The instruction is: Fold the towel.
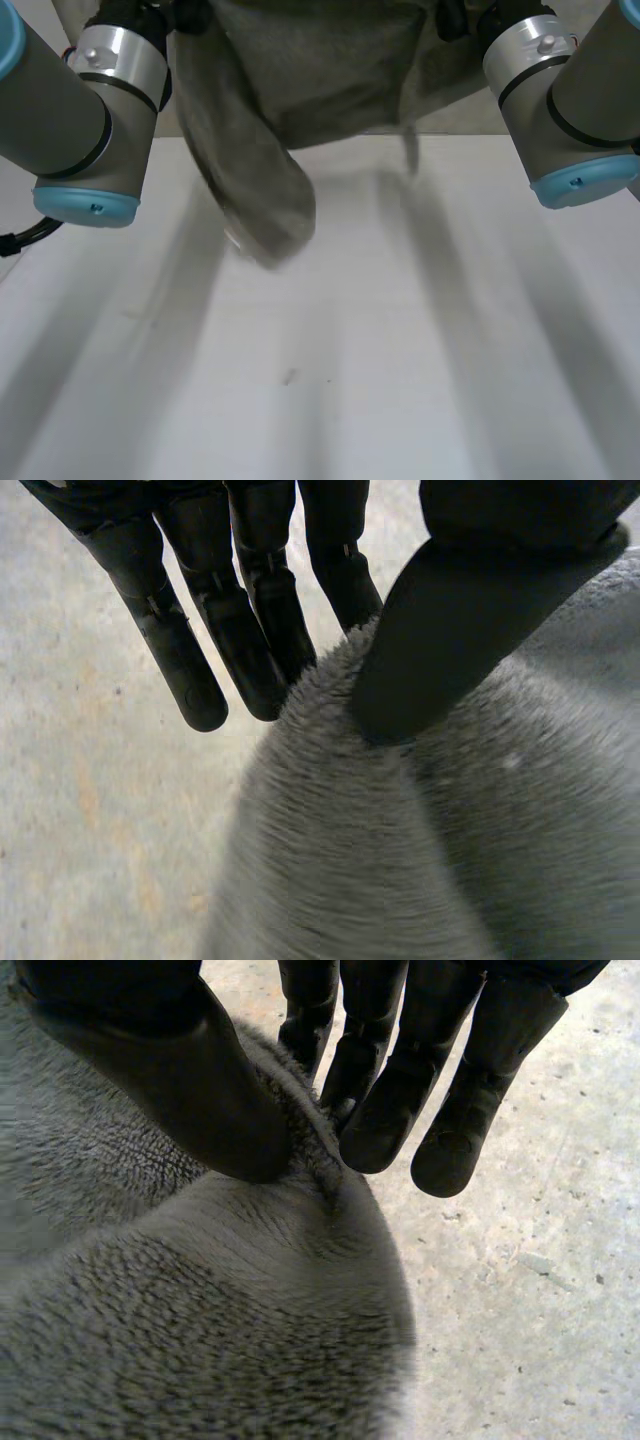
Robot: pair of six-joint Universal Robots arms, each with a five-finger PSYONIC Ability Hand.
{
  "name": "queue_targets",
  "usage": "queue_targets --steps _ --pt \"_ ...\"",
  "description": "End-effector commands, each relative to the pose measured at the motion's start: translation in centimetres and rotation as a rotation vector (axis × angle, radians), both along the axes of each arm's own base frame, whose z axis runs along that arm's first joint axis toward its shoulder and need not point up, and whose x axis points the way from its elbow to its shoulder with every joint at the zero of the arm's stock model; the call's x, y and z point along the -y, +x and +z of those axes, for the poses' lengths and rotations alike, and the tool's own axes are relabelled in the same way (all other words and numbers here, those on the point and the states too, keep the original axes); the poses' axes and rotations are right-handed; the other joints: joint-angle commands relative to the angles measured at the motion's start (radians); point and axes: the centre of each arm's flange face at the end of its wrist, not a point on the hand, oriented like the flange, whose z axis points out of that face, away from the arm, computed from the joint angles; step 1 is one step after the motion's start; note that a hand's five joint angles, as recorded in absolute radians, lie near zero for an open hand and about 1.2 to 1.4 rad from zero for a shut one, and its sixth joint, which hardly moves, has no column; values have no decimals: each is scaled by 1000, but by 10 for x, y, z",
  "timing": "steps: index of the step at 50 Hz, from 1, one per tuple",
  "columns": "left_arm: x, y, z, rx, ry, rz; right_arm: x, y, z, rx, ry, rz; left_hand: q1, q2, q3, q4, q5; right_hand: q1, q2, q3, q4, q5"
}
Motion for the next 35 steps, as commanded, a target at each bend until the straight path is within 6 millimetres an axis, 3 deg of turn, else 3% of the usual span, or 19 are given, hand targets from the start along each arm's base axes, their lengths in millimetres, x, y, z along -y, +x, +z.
queue_targets --steps 1,3,4,5,6,7,8,9,10,11,12,13,15,20,24,29,32,34,35 --pt "-13 -5 -60 86 170 -26 -9 3 -53 -181 147 -3 128 129 128 128 132 92 98 65 56 91" --pt "-20 -2 -102 143 284 -25 -8 3 -68 -225 169 -11 116 117 116 116 120 92 98 65 56 91" --pt "-20 -2 -102 143 284 -25 -8 3 -68 -225 169 -12 116 117 116 116 120 92 98 65 56 91" --pt "-26 0 -124 174 342 -28 -8 2 -87 -273 203 -19 116 117 116 116 120 92 98 65 56 91" --pt "-26 0 -124 174 343 -28 -8 0 -105 -317 238 -23 116 117 116 116 120 92 98 65 56 91" --pt "-31 3 -147 206 407 -26 -8 0 -105 -317 239 -23 116 117 116 116 120 92 98 65 56 91" --pt "-38 6 -167 234 463 -26 -11 -2 -122 -360 274 -26 116 117 116 116 120 92 98 65 56 91" --pt "-38 6 -167 235 463 -26 -14 -6 -140 -402 314 -27 116 117 116 116 120 92 98 65 56 91" --pt "-47 9 -186 263 519 -29 -14 -6 -140 -402 315 -27 116 117 116 116 120 92 98 65 56 91" --pt "-47 9 -186 263 520 -29 -14 -6 -140 -402 315 -27 116 117 116 116 120 92 98 65 56 91" --pt "-58 12 -206 296 579 -36 -20 -9 -160 -451 360 -25 114 114 113 113 117 92 98 65 56 91" --pt "-58 12 -206 297 580 -36 -29 -14 -182 -511 411 -21 113 114 113 113 117 92 98 65 56 91" --pt "-80 11 -229 347 649 -66 -37 -18 -197 -559 444 -16 108 108 107 107 111 92 98 65 56 91" --pt "-107 6 -243 396 699 -110 -58 -36 -222 -648 523 -18 78 79 78 78 82 92 98 65 56 91" --pt "-125 7 -248 434 740 -137 -70 -64 -219 -652 569 -60 72 73 72 72 76 92 98 65 56 91" --pt "-153 7 -244 486 782 -181 -87 -77 -212 -645 578 -59 34 35 34 34 38 92 98 65 56 91" --pt "-164 9 -240 509 801 -194 -97 -82 -210 -635 576 -38 -60 -59 -60 -60 -56 92 98 65 56 91" --pt "-166 9 -231 497 781 -197 -102 -86 -210 -628 575 -26 -372 -371 -372 -372 -368 92 98 65 56 91" --pt "-166 9 -231 497 781 -197 -105 -88 -208 -619 561 -18 -374 -373 -374 -374 -370 92 98 65 56 91"
